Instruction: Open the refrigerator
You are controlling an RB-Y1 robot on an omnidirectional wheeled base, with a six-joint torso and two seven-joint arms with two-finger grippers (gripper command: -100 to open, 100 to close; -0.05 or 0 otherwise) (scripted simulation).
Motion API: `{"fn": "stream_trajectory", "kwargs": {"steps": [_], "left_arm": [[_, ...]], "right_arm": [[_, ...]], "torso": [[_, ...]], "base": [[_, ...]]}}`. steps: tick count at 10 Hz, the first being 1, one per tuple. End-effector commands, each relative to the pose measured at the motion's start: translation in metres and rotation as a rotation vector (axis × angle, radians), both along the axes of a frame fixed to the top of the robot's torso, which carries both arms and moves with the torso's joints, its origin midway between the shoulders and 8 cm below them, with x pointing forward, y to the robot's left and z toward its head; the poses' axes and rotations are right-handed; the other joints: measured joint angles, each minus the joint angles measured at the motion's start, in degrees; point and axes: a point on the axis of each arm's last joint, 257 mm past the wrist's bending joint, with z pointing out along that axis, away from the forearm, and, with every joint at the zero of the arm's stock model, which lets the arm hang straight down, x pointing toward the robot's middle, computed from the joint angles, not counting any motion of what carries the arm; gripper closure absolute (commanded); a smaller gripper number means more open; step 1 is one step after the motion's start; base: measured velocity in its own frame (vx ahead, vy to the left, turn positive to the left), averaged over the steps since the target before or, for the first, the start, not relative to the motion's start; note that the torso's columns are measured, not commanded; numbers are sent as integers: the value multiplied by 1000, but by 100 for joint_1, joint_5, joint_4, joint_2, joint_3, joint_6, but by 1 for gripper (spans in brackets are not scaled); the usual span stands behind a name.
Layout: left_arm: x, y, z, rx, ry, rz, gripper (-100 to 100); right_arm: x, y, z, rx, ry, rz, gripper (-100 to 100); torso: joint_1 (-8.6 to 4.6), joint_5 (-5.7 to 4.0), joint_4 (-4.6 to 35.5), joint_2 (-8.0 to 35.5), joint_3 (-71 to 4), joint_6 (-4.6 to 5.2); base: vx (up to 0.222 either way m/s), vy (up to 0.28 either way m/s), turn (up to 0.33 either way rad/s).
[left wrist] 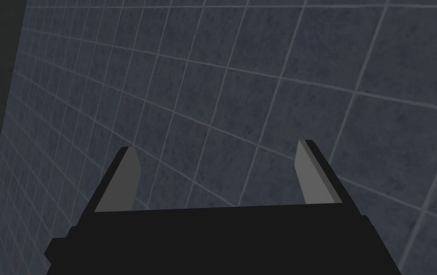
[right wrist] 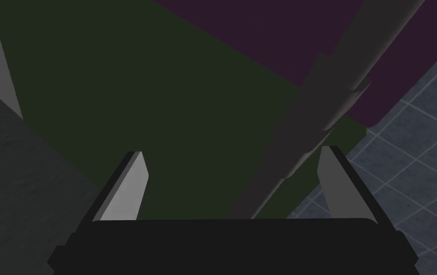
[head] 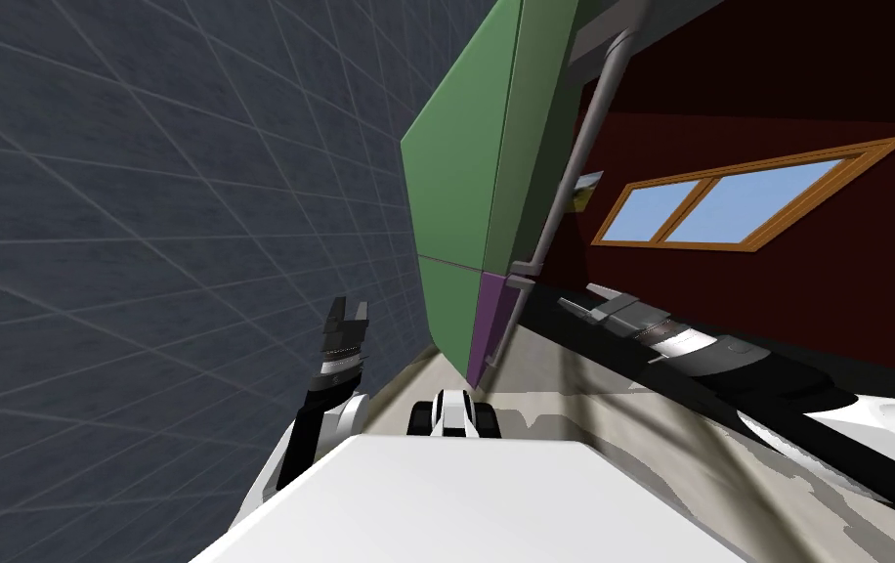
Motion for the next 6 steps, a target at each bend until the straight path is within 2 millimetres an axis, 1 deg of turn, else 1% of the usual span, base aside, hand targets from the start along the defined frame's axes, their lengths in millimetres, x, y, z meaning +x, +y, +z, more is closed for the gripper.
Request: {"fn": "stream_trajectory", "kwargs": {"steps": [1,3,4,6], "left_arm": [[0,0,0,0,0,0,0],[0,0,0,0,0,0,0],[0,0,0,0,0,0,0],[0,0,0,0,0,0,0]], "right_arm": [[5,0,8,-116,-1,0,-100],[10,0,17,-236,-9,-4,-100],[11,1,17,-240,-8,0,-100],[16,3,26,-352,-18,5,-100]], "torso": [[-10,-3,2,8,5,-1],[1,0,1,1,2,1],[7,2,-1,-4,-2,1],[-12,-4,2,5,3,0]], "base": [[34,68,-31],[56,98,-74],[42,71,-22],[36,60,-34]]}}
